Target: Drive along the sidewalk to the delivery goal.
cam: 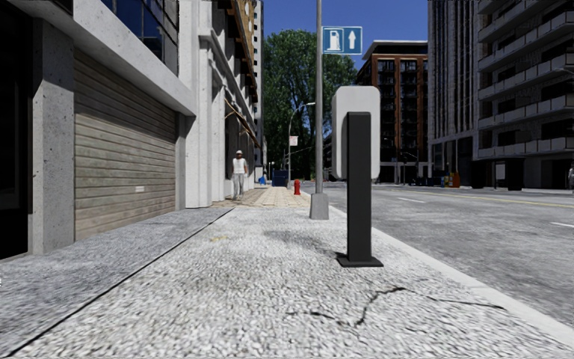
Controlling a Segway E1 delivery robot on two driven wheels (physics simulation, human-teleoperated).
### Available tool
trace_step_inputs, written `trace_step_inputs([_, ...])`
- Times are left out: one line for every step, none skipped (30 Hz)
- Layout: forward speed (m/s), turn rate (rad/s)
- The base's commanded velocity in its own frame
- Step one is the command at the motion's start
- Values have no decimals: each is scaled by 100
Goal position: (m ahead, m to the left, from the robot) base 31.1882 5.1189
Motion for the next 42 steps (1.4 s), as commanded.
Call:
trace_step_inputs([102,23])
trace_step_inputs([102,23])
trace_step_inputs([102,25])
trace_step_inputs([100,26])
trace_step_inputs([99,26])
trace_step_inputs([99,26])
trace_step_inputs([99,26])
trace_step_inputs([99,26])
trace_step_inputs([98,27])
trace_step_inputs([98,27])
trace_step_inputs([98,29])
trace_step_inputs([98,33])
trace_step_inputs([98,35])
trace_step_inputs([98,35])
trace_step_inputs([98,36])
trace_step_inputs([101,24])
trace_step_inputs([107,0])
trace_step_inputs([107,0])
trace_step_inputs([110,0])
trace_step_inputs([111,0])
trace_step_inputs([112,0])
trace_step_inputs([112,0])
trace_step_inputs([112,0])
trace_step_inputs([112,0])
trace_step_inputs([113,0])
trace_step_inputs([116,0])
trace_step_inputs([116,0])
trace_step_inputs([119,0])
trace_step_inputs([120,0])
trace_step_inputs([120,0])
trace_step_inputs([120,0])
trace_step_inputs([120,0])
trace_step_inputs([120,0])
trace_step_inputs([120,0])
trace_step_inputs([120,0])
trace_step_inputs([120,0])
trace_step_inputs([120,0])
trace_step_inputs([124,0])
trace_step_inputs([124,0])
trace_step_inputs([139,0])
trace_step_inputs([151,0])
trace_step_inputs([151,0])
